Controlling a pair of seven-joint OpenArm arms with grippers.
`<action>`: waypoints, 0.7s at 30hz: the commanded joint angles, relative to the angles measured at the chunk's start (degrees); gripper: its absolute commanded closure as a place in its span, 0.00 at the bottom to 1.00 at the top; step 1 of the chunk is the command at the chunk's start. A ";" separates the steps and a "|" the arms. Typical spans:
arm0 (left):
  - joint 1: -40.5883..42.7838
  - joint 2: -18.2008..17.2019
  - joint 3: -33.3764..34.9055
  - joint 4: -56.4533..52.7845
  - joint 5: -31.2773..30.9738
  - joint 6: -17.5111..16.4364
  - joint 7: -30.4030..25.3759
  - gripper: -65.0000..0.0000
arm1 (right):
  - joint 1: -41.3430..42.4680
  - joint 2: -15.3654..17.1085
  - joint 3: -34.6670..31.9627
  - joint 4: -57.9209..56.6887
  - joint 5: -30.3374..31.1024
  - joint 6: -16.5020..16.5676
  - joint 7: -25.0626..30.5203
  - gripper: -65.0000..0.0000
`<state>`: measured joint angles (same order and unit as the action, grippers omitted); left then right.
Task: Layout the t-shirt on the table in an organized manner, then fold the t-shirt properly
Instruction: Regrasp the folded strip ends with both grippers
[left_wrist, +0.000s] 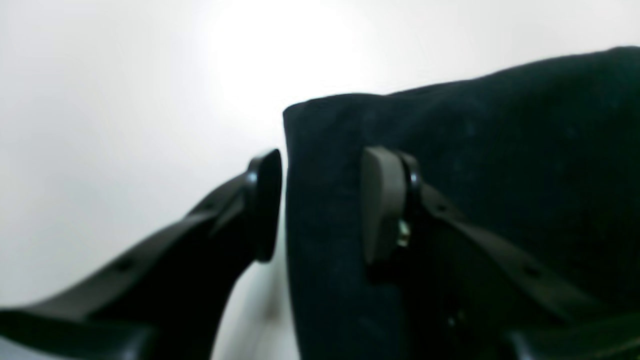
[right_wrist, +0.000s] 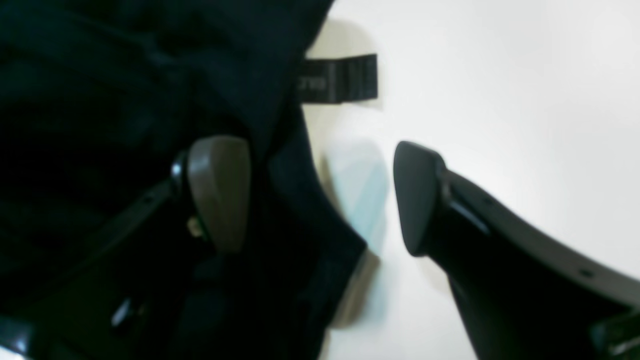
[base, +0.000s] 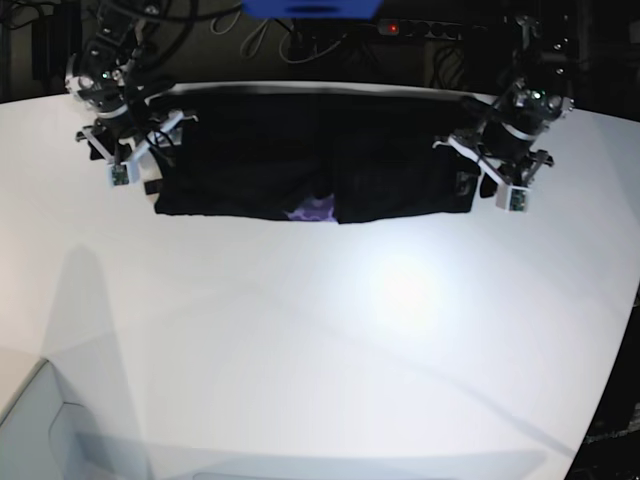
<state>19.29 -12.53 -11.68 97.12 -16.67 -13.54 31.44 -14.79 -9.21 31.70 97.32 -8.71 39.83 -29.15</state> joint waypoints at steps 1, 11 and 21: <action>-0.43 -0.52 -0.05 0.24 -0.43 -0.22 -0.98 0.61 | 0.15 0.21 -0.27 0.40 0.14 0.17 0.53 0.31; -1.84 -0.52 -0.05 -1.60 -0.35 -0.22 -0.98 0.61 | 0.41 0.21 -0.36 -3.21 0.23 0.17 0.71 0.32; -1.84 -0.52 -0.14 -1.60 -0.43 -0.22 -0.98 0.61 | 0.32 0.21 -5.11 -6.29 0.23 0.17 0.62 1.00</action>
<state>17.58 -12.53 -11.55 94.61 -16.60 -13.54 31.51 -14.04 -8.75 26.79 91.44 -5.54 39.64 -25.17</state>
